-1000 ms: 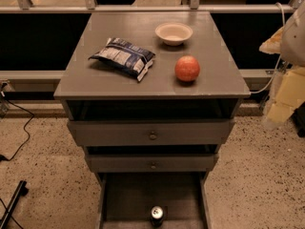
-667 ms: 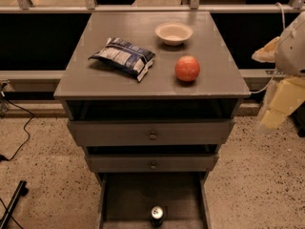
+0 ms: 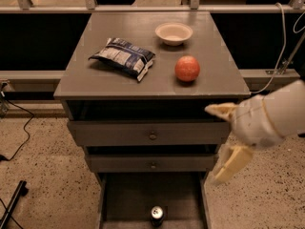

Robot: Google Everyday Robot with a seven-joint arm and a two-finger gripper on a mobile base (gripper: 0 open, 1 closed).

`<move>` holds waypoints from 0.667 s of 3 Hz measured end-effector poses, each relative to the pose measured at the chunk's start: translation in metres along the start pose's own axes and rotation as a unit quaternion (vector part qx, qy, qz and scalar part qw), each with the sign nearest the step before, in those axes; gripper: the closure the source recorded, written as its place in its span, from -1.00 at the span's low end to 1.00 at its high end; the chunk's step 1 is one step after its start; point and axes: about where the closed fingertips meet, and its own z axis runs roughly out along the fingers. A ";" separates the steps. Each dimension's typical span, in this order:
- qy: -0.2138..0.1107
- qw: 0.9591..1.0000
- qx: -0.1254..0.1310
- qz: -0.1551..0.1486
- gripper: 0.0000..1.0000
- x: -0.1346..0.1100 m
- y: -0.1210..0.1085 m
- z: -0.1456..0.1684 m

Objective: Pick pepsi can from bottom drawer and place on counter

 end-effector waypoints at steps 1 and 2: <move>-0.045 0.999 0.002 -0.001 -1.00 -0.003 0.019 0.027; -0.043 0.999 0.003 -0.002 -1.00 -0.004 0.019 0.026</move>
Offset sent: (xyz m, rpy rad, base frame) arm 0.0142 0.0091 -0.0644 0.1640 -0.0063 -0.0327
